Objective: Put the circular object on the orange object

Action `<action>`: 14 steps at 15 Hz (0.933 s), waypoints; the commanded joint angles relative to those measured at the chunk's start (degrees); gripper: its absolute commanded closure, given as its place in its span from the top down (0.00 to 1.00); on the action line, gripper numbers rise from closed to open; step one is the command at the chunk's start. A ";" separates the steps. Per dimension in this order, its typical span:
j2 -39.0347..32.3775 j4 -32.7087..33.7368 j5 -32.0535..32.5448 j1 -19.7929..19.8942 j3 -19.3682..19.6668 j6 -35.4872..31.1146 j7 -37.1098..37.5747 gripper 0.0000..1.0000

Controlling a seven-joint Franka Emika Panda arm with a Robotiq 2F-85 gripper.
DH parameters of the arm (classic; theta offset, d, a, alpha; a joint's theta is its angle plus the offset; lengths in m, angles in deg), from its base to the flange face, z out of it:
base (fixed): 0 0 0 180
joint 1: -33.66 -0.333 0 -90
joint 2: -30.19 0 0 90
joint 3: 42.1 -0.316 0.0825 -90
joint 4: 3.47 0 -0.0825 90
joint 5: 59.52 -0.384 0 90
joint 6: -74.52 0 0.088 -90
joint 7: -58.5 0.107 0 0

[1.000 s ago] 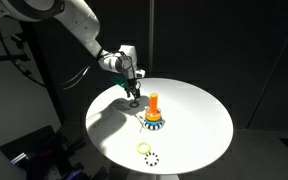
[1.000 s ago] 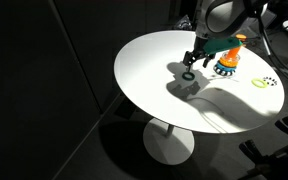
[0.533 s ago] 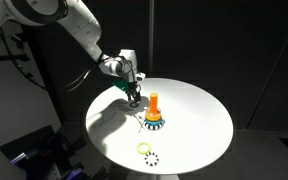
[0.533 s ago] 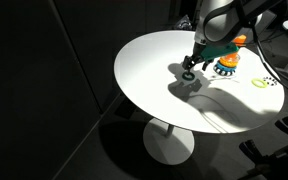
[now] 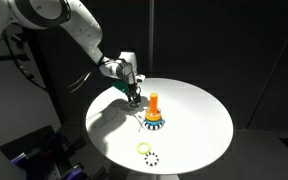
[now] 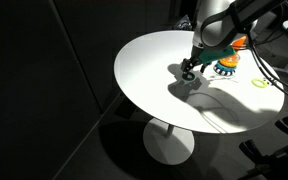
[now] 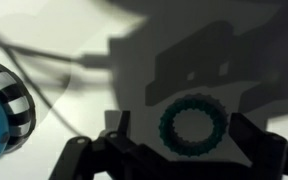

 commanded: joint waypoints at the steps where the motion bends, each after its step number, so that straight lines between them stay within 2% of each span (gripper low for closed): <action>1: -1.48 2.20 0.91 -0.81 0.67 -0.26 1.85 1.00; 14: -2.86 3.15 0.70 -0.97 0.51 -0.66 1.57 1.00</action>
